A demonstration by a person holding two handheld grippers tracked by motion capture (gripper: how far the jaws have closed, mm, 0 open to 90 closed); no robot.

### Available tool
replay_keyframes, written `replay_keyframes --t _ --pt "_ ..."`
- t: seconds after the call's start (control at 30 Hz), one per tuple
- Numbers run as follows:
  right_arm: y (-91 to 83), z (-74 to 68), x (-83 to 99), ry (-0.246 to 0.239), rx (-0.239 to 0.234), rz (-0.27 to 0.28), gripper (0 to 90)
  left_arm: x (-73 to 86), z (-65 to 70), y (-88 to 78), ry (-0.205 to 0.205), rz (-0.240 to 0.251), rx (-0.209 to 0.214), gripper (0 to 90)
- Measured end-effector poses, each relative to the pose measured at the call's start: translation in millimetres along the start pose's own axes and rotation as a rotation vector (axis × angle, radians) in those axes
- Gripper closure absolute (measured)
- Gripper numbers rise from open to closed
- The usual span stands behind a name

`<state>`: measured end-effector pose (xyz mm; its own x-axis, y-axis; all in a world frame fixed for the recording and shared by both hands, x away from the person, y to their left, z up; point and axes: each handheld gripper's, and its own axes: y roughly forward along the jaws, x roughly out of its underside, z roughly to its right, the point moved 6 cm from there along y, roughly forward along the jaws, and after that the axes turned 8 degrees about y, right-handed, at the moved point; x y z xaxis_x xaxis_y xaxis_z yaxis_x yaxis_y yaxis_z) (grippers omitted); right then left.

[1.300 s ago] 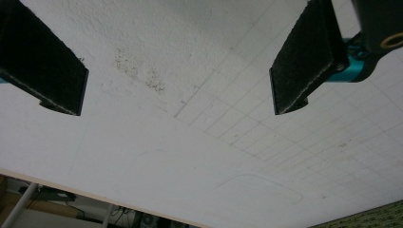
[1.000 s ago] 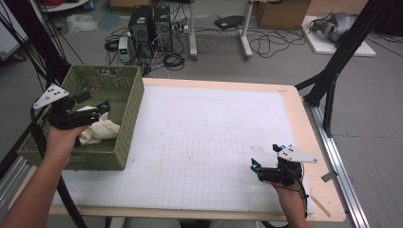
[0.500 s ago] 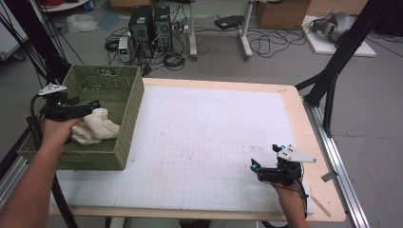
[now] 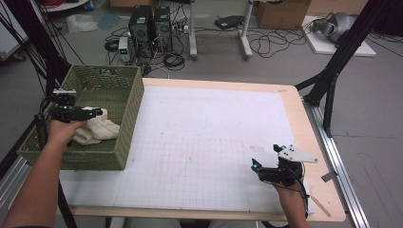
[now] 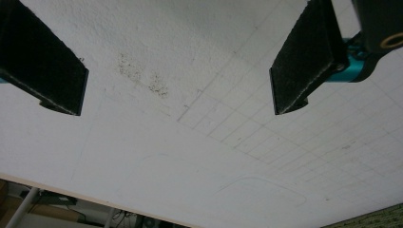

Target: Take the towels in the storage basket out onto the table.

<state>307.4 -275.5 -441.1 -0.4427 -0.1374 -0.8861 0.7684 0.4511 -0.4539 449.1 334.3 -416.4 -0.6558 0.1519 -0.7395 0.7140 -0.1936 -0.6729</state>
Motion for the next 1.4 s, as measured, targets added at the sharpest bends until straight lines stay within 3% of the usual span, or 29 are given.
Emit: replay_keyframes --t 0.13,0.33,0.6,0.67,0.73,0.83,0.9,1.1,1.4 --pt "-0.1 0.0 -0.1 -0.002 0.001 0.001 4.7 9.3 -0.6 9.0 -0.017 -0.103 -0.029 18.0" --pt "-1.0 0.3 -0.5 -0.005 0.001 0.005 4.7 19.9 -6.8 12.7 -0.045 -0.166 -0.098 20.5" --pt "-1.7 0.2 0.2 -0.007 0.002 0.001 4.7 32.4 -4.6 22.5 -0.021 -0.274 -0.084 20.1" --pt "-1.6 -0.1 0.1 -0.009 0.001 0.001 4.7 34.9 -3.9 22.5 0.006 -0.309 -0.088 26.8" --pt "-1.5 0.0 0.1 -0.011 0.001 0.001 4.7 34.3 -4.3 20.3 0.022 -0.313 -0.096 40.2" --pt "-1.6 0.1 0.3 -0.01 0.001 0.001 4.8 30.1 -3.0 15.6 0.036 -0.29 -0.095 67.0" --pt "-1.8 0.1 0.5 -0.003 0.001 0.0 4.8 26.8 -1.9 13.5 0.05 -0.263 -0.094 73.7" --pt "-2.7 -0.1 0.3 -0.003 -0.001 0.003 4.8 16.6 -4.7 3.4 0.018 -0.144 -0.095 76.5" --pt "-2.7 -0.9 0.0 0.003 -0.003 0.003 4.8 -8.6 -7.1 -32.7 -0.031 0.147 -0.07 78.5"
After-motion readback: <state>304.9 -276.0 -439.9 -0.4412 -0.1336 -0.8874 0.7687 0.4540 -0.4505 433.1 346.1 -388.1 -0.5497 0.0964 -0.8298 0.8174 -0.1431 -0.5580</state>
